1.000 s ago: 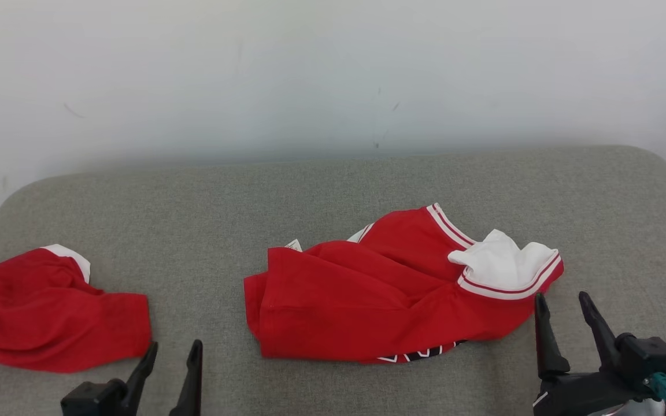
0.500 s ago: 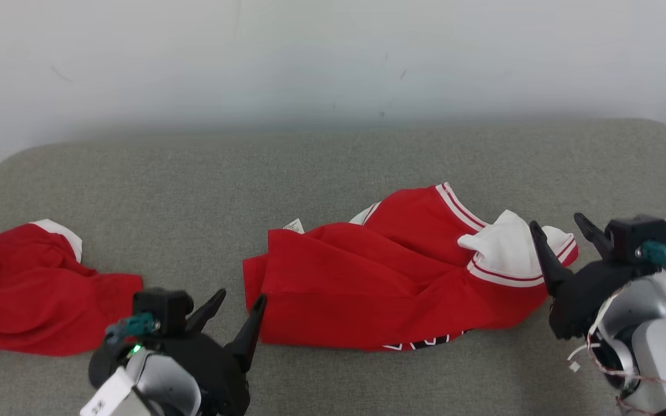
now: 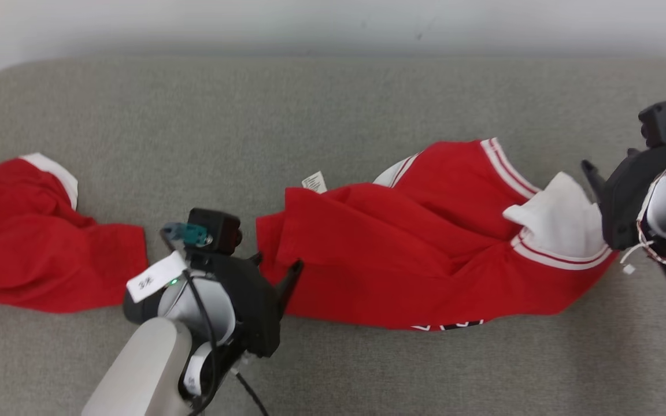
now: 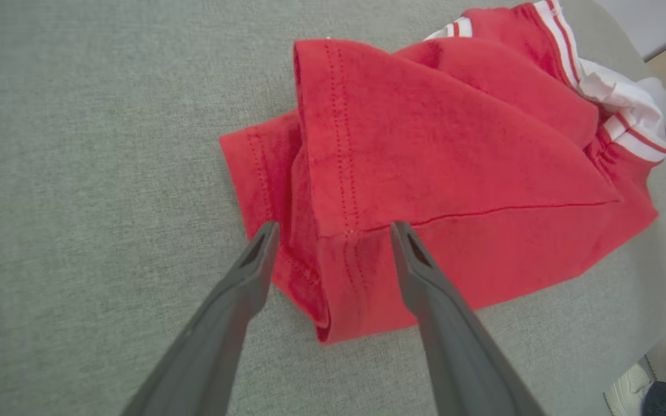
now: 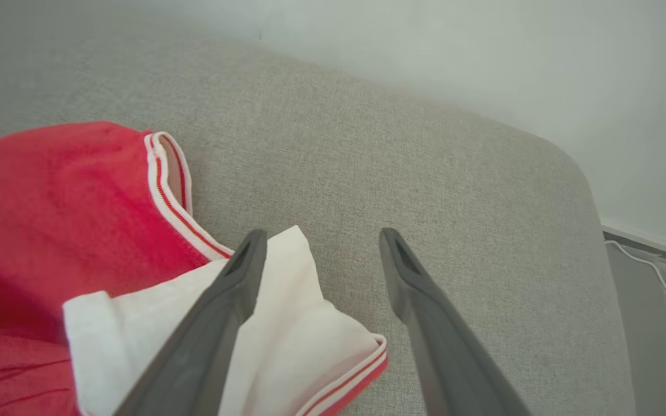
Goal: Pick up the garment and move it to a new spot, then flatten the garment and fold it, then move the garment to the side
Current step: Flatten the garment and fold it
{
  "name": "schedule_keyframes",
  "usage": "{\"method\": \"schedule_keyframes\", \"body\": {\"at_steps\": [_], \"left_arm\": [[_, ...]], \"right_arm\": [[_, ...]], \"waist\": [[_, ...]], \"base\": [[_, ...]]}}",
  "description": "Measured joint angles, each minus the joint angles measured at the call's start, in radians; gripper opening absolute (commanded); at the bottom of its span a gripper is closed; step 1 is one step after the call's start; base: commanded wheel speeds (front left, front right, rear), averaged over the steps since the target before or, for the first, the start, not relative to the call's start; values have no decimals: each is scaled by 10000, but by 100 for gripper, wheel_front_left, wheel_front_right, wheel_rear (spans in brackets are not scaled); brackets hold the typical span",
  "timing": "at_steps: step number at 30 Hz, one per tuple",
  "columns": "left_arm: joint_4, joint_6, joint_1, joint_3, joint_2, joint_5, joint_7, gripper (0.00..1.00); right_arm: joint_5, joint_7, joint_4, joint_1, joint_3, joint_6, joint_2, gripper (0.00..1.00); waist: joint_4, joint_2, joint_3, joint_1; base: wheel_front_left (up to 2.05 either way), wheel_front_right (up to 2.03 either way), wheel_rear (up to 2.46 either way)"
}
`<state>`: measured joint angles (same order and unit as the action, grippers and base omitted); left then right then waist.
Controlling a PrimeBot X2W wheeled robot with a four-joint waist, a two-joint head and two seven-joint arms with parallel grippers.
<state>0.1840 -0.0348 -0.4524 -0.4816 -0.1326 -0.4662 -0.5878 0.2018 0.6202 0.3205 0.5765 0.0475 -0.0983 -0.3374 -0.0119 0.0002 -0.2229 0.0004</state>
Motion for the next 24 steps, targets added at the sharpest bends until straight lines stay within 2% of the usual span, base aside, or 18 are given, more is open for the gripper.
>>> {"method": "schedule_keyframes", "body": {"at_steps": [7,12,19,20,21,22,23,24], "left_arm": [[337,-15,-930,-98,311,2,-558,100],[368,10,-1012,-326,301,21,-794,100],[232,180,-864,-596,341,19,-982,100],[173,188,-854,-614,349,10,-982,100],[86,190,-850,-642,351,0,-982,100],[-4,232,-851,-713,364,0,-982,100],[-63,311,-851,-800,403,-6,-982,96],[-117,364,-843,-844,422,-29,-982,77]], "right_arm": [[-46,886,685,910,426,-148,-272,100],[-44,1246,1103,854,802,-176,-190,100],[40,1381,1394,795,792,-209,-307,99],[73,1384,1427,783,784,-209,-314,68],[96,1421,1469,759,780,-209,-314,44],[113,1427,1513,696,767,-213,-334,32],[146,1427,1547,616,742,-221,-370,0],[178,1430,1578,555,734,-222,-407,0]], "waist": [[-451,1,-777,0],[-768,1,-1083,-1],[-925,0,-1142,-3],[-930,0,-1133,-3],[-935,1,-1124,-3],[-943,0,-1114,-4],[-959,0,-1101,-4],[-978,0,-1086,-4]], "base": [[0,0,0],[0,0,0],[0,0,0],[0,0,0],[0,0,0],[0,0,0],[0,0,0],[0,0,0]]}}
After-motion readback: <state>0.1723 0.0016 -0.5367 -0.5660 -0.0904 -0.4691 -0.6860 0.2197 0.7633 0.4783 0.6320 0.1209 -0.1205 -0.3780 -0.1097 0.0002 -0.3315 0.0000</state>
